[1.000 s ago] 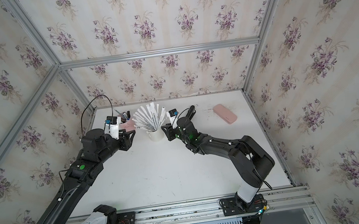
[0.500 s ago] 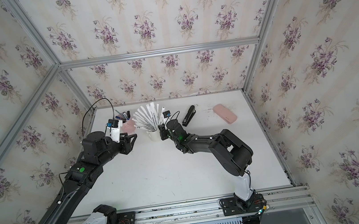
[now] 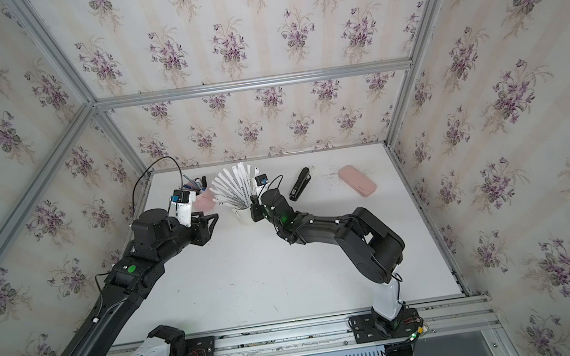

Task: Take the straws out of the storage container
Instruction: Pick up the straw from the container.

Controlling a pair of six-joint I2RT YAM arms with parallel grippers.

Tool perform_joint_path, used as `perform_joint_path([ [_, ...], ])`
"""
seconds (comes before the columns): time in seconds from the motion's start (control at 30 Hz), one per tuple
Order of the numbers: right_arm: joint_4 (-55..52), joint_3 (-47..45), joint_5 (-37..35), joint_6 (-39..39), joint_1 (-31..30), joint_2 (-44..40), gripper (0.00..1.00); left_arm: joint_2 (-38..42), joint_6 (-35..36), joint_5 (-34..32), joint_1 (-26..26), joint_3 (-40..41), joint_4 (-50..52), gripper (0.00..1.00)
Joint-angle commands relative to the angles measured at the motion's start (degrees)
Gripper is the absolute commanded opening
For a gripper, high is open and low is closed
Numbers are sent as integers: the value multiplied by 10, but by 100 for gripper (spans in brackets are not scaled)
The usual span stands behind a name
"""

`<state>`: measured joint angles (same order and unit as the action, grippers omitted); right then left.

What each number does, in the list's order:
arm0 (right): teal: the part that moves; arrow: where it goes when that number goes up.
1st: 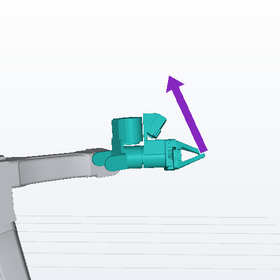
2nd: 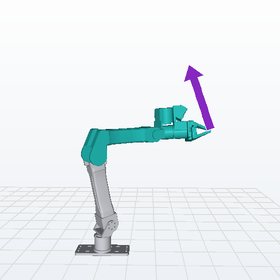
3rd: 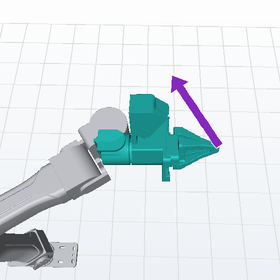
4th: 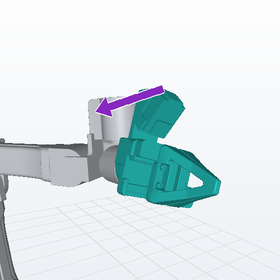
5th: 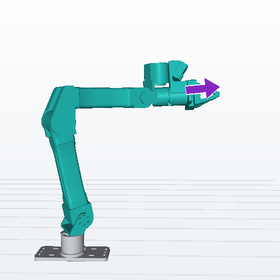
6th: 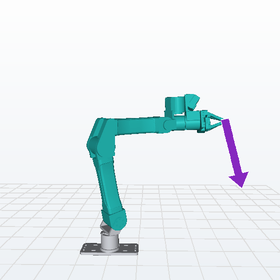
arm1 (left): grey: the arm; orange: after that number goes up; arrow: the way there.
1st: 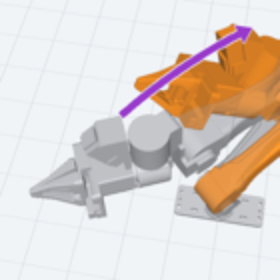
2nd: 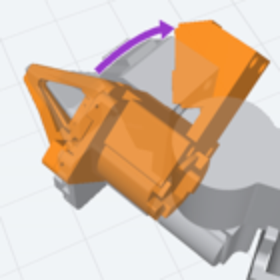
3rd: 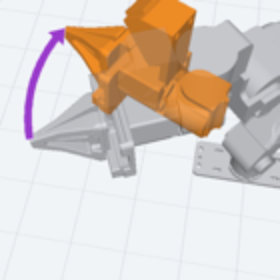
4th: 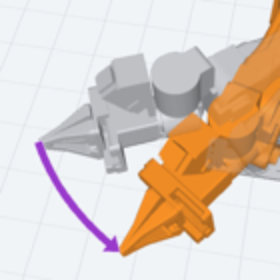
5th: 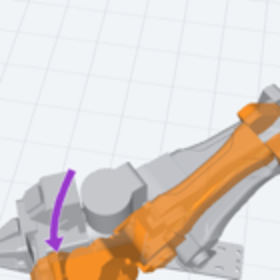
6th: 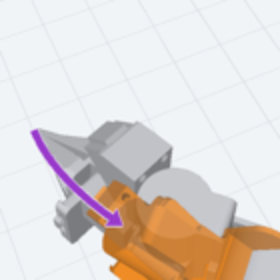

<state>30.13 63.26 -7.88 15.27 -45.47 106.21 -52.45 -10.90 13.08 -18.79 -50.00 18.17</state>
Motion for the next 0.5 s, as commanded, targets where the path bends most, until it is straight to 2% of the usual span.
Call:
perform_joint_path([
  [0.0,-46,9,-4,-1,-1,-17,0,5,-3,3,0,-4,-11,58],
  [0.23,-175,59,29,-2,-3,-69,0,14,-6,-1,0,-5,-3,58],
  [0.47,-344,146,45,-26,-3,-144,0,17,-7,-7,0,-6,0,58],
])
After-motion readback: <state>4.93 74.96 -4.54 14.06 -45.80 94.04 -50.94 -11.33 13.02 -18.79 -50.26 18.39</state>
